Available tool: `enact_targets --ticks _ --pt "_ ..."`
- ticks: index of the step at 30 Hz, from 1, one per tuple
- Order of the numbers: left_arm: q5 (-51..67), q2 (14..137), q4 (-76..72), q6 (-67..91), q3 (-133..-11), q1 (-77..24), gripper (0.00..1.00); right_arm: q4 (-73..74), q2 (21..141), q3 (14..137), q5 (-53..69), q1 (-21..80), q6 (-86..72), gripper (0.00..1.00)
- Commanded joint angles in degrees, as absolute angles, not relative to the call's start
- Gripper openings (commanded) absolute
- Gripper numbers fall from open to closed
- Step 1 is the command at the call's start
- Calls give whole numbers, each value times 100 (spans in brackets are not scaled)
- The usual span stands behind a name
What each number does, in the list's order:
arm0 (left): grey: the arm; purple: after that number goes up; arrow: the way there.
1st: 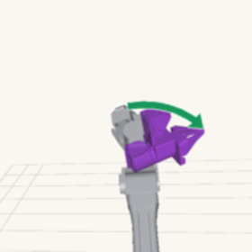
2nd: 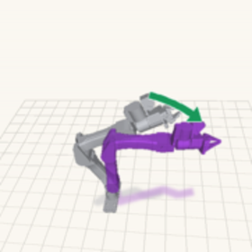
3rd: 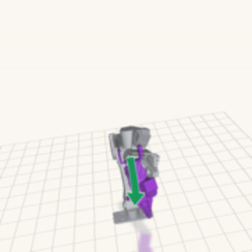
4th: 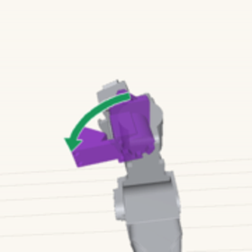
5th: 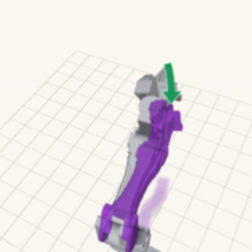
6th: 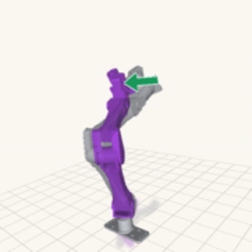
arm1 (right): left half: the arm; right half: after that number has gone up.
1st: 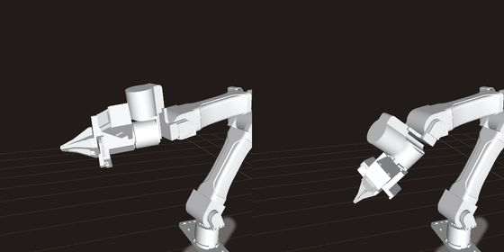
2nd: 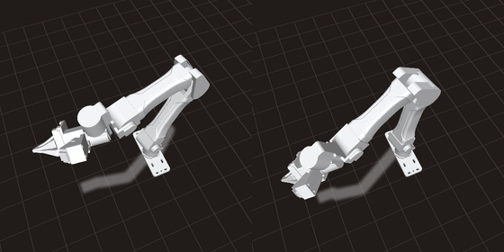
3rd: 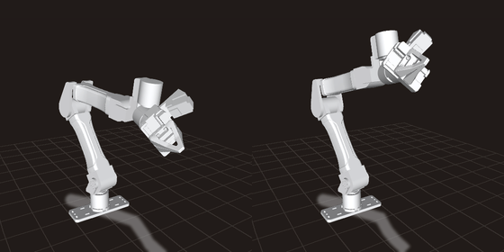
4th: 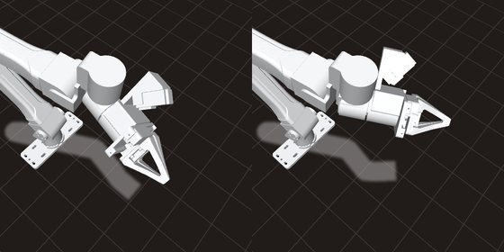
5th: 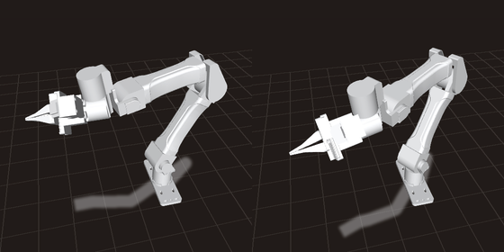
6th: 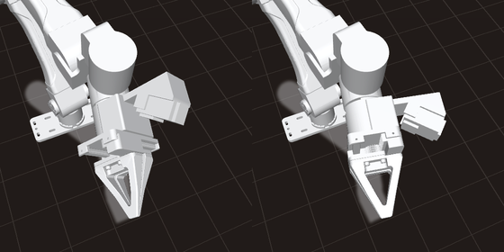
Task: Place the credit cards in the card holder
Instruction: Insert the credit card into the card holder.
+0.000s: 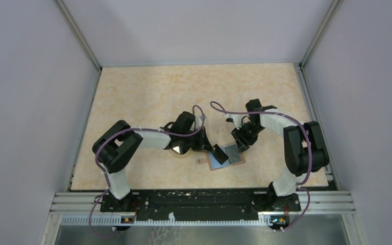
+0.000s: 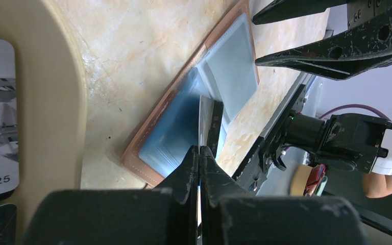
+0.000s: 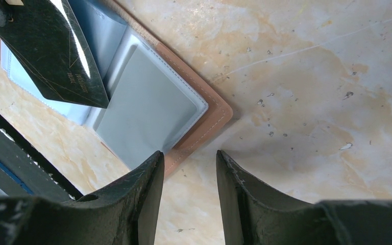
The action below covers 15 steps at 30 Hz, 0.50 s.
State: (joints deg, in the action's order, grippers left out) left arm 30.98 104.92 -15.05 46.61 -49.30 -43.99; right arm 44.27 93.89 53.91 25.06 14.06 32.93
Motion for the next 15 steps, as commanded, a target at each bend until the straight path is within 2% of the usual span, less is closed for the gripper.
enact_targets --ticks 1,15 --pt "3205 10649 -1652 4717 -4951 -4373 0 4351 9599 5419 2400 1494 3340 43" --pt "3306 10817 -1987 4910 -4862 -4514 0 4354 9628 5431 2384 1530 3331 43"
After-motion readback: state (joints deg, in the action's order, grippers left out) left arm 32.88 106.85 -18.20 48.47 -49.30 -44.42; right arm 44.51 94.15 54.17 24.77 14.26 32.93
